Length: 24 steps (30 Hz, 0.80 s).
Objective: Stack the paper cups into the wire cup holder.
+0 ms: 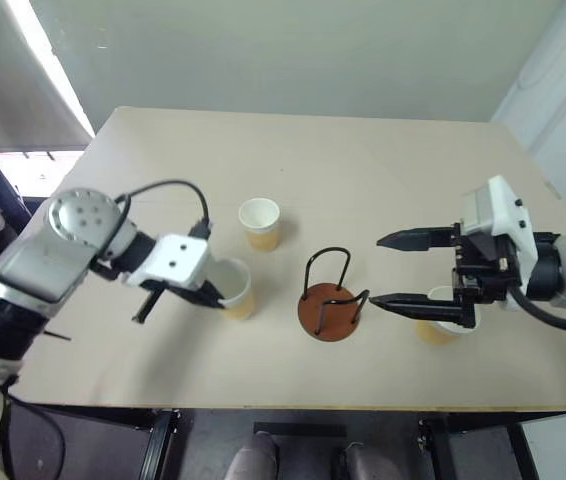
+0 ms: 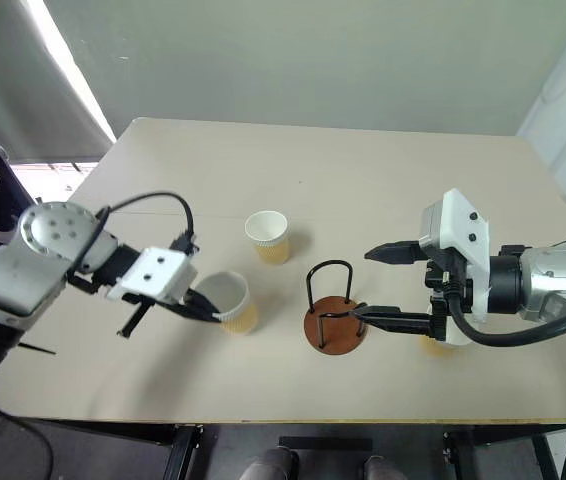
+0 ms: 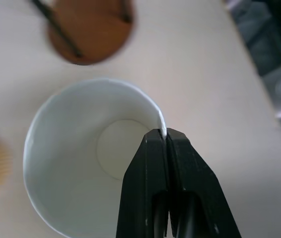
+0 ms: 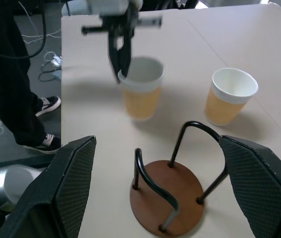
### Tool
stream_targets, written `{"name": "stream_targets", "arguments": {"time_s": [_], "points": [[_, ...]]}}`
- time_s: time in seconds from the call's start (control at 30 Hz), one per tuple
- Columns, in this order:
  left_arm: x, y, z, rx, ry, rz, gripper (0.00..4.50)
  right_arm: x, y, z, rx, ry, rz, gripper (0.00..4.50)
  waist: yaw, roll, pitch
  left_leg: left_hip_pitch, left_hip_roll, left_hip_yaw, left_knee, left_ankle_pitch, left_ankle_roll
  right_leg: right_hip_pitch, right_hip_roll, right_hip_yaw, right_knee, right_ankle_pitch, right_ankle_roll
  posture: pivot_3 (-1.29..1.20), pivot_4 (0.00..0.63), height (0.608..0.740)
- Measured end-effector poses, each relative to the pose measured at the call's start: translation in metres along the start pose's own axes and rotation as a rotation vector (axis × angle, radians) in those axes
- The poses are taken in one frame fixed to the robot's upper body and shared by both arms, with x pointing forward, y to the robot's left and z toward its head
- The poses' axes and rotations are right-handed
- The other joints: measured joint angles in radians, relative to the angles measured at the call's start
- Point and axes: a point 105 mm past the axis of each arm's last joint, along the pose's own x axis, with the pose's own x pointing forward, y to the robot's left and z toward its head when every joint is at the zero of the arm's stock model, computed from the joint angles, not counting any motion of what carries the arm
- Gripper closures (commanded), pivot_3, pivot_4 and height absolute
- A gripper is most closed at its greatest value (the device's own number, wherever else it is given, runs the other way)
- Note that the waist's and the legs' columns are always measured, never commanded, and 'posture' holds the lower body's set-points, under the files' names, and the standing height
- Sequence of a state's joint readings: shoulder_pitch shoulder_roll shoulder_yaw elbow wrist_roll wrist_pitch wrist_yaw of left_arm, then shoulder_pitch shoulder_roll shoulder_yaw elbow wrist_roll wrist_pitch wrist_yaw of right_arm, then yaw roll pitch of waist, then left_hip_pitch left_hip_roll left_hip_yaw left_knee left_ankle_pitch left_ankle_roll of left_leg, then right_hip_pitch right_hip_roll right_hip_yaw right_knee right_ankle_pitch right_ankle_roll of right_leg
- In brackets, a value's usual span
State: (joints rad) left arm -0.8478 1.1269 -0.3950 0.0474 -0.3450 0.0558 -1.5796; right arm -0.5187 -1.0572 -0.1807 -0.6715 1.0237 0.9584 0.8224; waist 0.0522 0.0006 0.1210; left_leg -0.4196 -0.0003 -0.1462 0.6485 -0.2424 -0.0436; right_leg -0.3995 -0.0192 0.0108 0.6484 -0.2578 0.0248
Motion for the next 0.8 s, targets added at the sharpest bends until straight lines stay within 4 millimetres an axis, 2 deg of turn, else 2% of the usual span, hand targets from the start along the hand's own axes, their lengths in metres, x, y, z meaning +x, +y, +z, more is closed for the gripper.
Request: {"name": "stream_targets", "arguments": {"time_s": [0.2, 0.57, 0.67, 0.8], "points": [[-0.018, 0.033, 0.046, 0.045, -0.135, 0.061, 4.47, -0.003, -0.002, -0.002, -0.002, 0.015, -0.005, 0.44, 0.000, 0.000, 0.000, -0.001, 0.000, 0.001, 0.000, 0.000, 0.000, 0.000, 0.000, 0.000, -0.001, 0.000, 0.000, 0.00, 0.150, 0.740], [-0.030, 0.052, 0.121, 0.061, -0.418, -0.019, 4.47, -0.014, -0.002, -0.011, 0.021, 0.075, -0.010, 0.44, 0.003, 0.000, 0.000, -0.002, 0.000, 0.002, 0.000, 0.000, 0.001, 0.000, 0.000, 0.001, -0.002, 0.001, 0.003, 0.00, 0.150, 0.740], [-0.026, 0.053, 0.129, 0.078, -0.426, -0.055, 4.47, -0.015, -0.002, -0.011, 0.020, 0.075, -0.013, 0.44, 0.003, 0.000, 0.000, -0.001, 0.000, 0.003, 0.000, 0.000, 0.001, 0.000, 0.000, 0.003, -0.002, 0.001, 0.004, 0.00, 0.150, 0.740], [-0.011, 0.053, 0.123, 0.070, -0.398, -0.102, 4.47, -0.019, -0.003, -0.008, 0.008, 0.073, -0.034, 0.44, 0.003, 0.000, 0.000, -0.001, 0.000, 0.004, 0.001, 0.000, 0.002, 0.000, 0.000, 0.004, -0.002, 0.001, 0.005, 0.00, 0.150, 0.740]]}}
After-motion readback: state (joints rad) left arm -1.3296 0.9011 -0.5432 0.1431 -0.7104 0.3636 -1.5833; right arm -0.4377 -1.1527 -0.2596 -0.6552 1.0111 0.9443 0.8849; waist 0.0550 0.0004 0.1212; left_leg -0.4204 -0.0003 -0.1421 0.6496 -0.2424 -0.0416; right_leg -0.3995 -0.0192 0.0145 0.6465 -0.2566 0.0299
